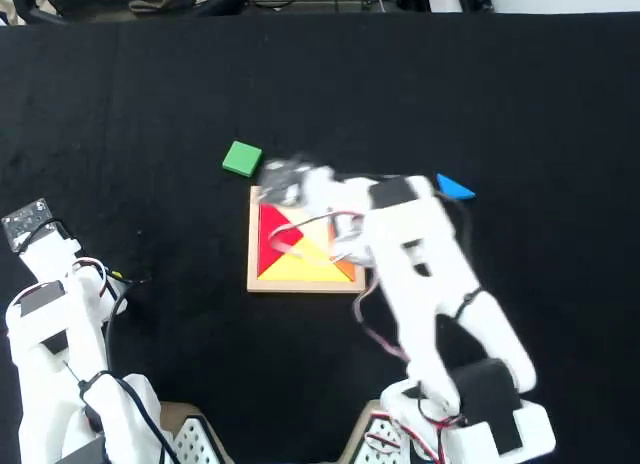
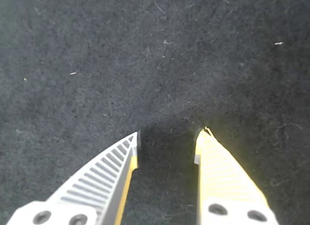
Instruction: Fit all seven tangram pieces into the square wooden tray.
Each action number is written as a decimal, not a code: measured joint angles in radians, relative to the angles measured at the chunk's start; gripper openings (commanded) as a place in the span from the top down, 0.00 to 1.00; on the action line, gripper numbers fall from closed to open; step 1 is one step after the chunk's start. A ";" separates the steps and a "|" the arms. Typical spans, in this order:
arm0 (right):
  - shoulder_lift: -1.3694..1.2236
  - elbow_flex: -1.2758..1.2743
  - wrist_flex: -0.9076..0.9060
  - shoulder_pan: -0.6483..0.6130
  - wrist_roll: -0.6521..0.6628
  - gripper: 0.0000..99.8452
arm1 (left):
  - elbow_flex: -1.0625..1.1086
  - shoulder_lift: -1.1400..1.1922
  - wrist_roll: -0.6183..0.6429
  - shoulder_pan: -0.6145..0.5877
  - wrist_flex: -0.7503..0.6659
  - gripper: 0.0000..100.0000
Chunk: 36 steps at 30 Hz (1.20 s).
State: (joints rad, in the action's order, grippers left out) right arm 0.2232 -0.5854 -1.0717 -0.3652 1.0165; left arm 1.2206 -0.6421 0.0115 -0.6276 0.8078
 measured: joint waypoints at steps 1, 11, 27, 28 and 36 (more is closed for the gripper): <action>-0.017 0.018 0.000 -0.015 0.000 0.76 | 0.000 0.000 0.000 0.000 0.000 0.80; -0.327 0.219 -0.006 -0.029 -0.012 0.76 | 0.000 0.000 0.000 0.000 0.000 0.80; -0.338 0.210 -0.008 -0.044 -0.012 0.76 | 0.000 0.000 0.000 0.000 0.000 0.80; -0.338 0.210 -0.008 -0.044 -0.008 0.76 | 0.000 0.000 0.000 0.000 0.000 0.80; -0.338 0.209 -0.041 -0.044 0.000 0.71 | 0.000 0.000 0.000 0.000 0.000 0.80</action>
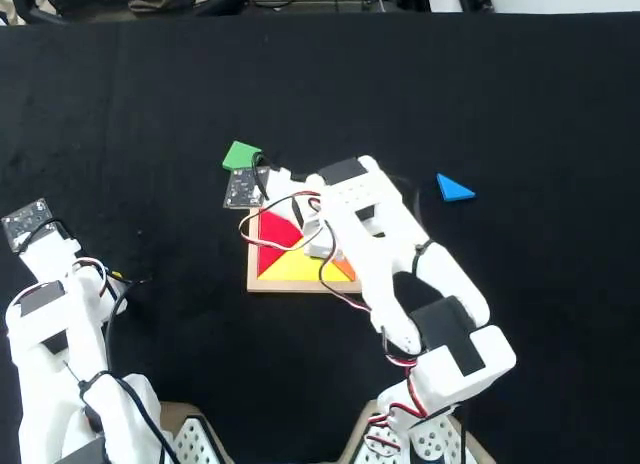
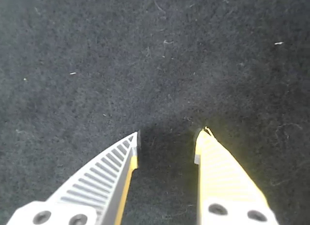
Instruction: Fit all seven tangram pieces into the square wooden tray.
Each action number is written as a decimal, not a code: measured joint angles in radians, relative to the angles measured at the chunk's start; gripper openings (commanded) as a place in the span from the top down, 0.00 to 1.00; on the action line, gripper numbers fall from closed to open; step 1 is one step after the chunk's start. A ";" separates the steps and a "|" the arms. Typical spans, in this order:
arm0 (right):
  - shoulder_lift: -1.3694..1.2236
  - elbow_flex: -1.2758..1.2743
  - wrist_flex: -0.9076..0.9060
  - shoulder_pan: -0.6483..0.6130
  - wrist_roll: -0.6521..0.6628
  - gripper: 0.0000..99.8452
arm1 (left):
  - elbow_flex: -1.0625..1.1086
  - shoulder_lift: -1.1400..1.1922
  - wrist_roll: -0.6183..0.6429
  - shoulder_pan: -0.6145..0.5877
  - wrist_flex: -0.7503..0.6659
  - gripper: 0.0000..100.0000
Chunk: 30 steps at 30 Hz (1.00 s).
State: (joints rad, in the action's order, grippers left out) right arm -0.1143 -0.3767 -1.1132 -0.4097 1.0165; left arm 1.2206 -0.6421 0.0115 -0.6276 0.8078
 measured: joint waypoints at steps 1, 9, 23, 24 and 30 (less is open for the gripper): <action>0.000 0.000 -0.009 0.000 0.000 0.69 | 0.000 0.000 0.000 0.000 0.000 0.80; 0.000 0.000 -0.020 0.000 0.000 0.67 | 0.000 0.000 0.000 0.000 0.000 0.80; -0.052 0.138 0.129 -0.005 -0.206 0.98 | 0.000 0.000 0.000 0.000 0.000 0.80; -0.077 0.141 0.146 -0.005 -0.213 0.99 | 0.000 0.000 0.000 0.000 0.000 0.80; -0.212 0.172 0.143 -0.003 -0.203 0.99 | 0.000 0.000 0.000 0.000 0.000 0.80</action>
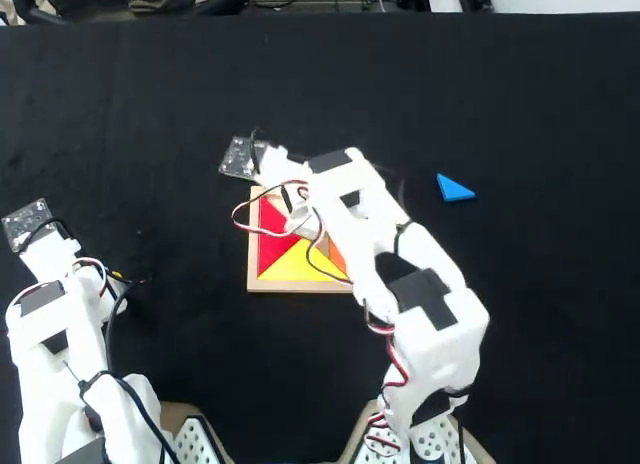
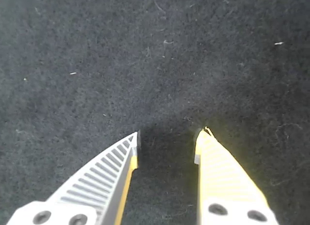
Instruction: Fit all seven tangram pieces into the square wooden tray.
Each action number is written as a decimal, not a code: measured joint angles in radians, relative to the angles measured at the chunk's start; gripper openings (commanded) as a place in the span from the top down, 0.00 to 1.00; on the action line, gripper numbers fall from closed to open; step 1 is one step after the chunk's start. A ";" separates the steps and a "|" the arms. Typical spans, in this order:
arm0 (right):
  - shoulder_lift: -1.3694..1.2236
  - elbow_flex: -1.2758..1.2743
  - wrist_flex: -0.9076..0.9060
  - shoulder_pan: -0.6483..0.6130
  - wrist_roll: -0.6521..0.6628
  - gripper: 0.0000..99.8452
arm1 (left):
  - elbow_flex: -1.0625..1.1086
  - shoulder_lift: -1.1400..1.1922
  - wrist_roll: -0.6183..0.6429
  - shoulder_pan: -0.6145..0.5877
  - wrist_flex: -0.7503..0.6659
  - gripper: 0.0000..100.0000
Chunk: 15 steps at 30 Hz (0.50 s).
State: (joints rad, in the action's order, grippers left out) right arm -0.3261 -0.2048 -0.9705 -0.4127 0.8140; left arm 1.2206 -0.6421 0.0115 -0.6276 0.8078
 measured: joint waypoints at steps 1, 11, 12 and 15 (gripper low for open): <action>-0.005 0.017 -0.011 0.000 0.002 0.99 | 0.000 0.000 0.000 0.000 0.000 0.80; -0.015 0.035 -0.038 0.012 0.002 0.99 | 0.000 0.000 0.000 0.000 0.000 0.80; -0.015 0.035 -0.040 0.014 0.002 0.99 | 0.000 0.000 0.000 0.000 0.000 0.80; -0.011 0.035 -0.040 0.015 0.002 0.99 | 0.000 0.000 0.000 0.000 0.000 0.80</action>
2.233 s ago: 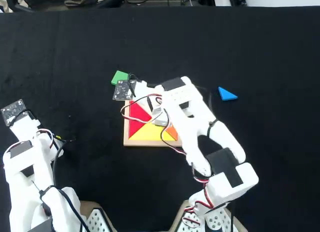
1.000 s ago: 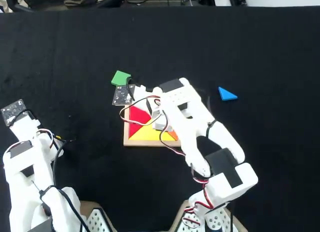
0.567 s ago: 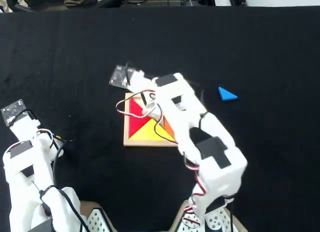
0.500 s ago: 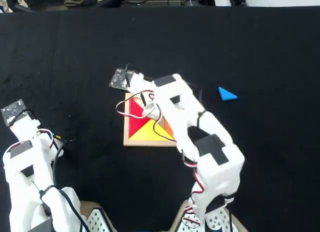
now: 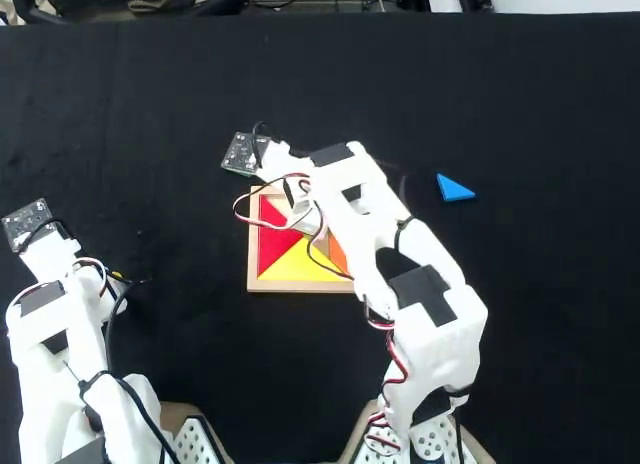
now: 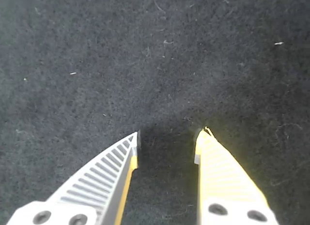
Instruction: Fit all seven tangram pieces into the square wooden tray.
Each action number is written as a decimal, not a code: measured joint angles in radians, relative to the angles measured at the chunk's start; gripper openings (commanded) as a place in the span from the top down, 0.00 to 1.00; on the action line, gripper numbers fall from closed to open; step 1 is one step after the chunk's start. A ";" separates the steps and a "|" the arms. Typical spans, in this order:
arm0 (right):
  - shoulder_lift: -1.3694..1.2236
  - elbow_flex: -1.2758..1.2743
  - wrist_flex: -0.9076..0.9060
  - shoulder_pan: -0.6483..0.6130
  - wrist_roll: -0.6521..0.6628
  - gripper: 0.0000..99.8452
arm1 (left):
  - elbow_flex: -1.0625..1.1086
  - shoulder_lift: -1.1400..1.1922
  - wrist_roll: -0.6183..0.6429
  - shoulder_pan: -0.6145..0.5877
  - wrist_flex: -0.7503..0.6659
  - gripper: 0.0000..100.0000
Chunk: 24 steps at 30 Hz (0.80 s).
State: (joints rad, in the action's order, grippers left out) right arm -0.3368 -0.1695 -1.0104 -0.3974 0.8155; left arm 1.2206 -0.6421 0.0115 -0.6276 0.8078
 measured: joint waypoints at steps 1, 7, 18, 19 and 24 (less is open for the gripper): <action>0.014 0.000 -0.011 0.003 0.000 0.99 | 0.000 0.000 0.000 0.000 0.000 0.80; 0.242 -0.011 -0.084 0.080 -0.106 0.99 | 0.000 0.000 0.000 0.000 0.000 0.79; 0.503 -0.347 -0.011 0.184 -0.457 0.99 | -0.055 0.000 -0.054 0.091 0.029 0.79; 0.506 -0.358 -0.020 0.184 -0.496 0.99 | -0.092 0.000 -0.054 0.133 0.061 0.79; 0.506 -0.457 0.066 0.201 -0.614 0.99 | -0.397 0.068 -0.068 0.414 0.324 0.71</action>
State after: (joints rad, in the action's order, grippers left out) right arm 0.1695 -0.6268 -0.9444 -0.1964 0.2018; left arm 0.8232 -0.5746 -0.0560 -0.2133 1.1316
